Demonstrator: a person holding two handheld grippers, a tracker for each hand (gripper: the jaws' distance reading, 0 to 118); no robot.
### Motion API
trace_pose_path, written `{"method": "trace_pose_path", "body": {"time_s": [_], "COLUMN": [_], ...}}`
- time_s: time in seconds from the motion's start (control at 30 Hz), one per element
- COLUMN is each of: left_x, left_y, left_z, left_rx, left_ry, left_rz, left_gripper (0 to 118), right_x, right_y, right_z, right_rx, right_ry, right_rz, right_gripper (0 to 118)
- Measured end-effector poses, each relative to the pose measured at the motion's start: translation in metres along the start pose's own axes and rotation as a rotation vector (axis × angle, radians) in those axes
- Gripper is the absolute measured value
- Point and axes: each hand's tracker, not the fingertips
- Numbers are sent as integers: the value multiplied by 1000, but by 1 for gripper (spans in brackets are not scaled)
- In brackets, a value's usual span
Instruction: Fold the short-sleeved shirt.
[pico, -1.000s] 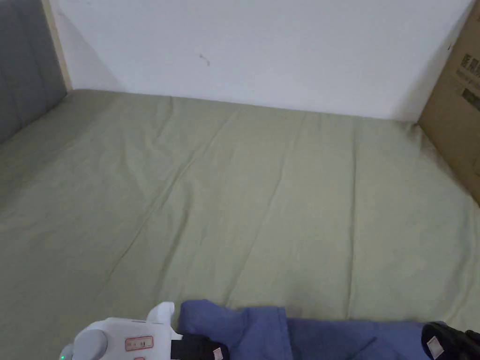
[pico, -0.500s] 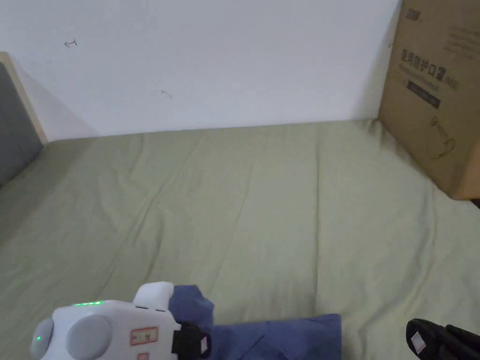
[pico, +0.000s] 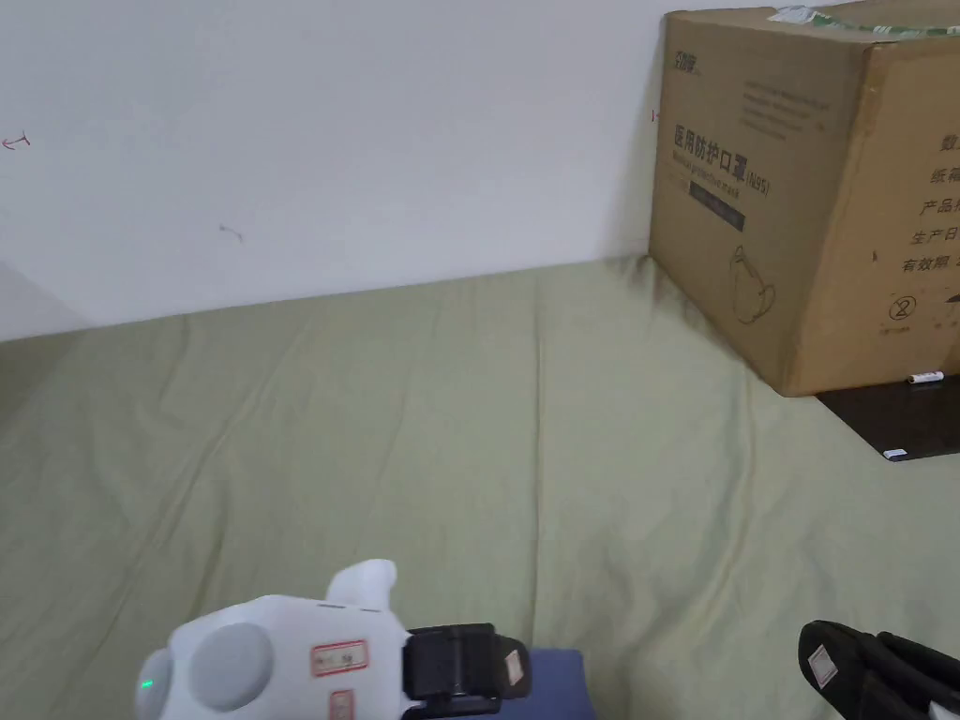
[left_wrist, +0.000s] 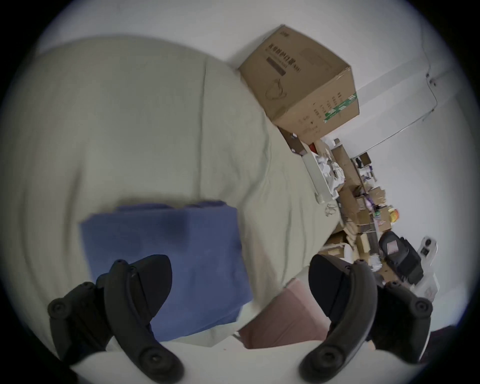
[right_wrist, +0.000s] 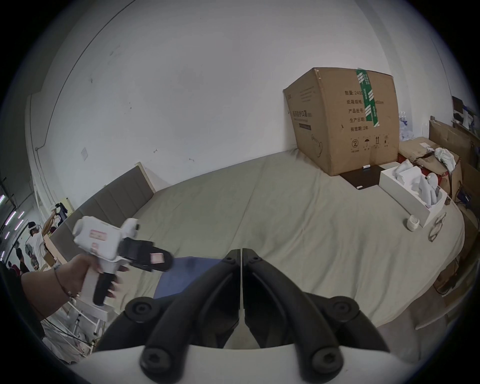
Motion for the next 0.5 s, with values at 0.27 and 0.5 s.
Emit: {"method": "trace_pose_path", "body": {"time_s": [0.27,0.5], "left_x": [-10,-6], "left_y": [-16,-34], "left_z": [-16,-136], "left_rx": [32,-217], "left_ry": [63,-48], "left_rz": [-302,-109], "left_gripper": [4,4], "right_x": [8,12], "right_y": [-1,-3], "right_z": [-4,-1], "right_rx": [-4,-8], "right_ry": [-17,-15], "right_rz": [-9,-24], "right_gripper": [1,1]}}
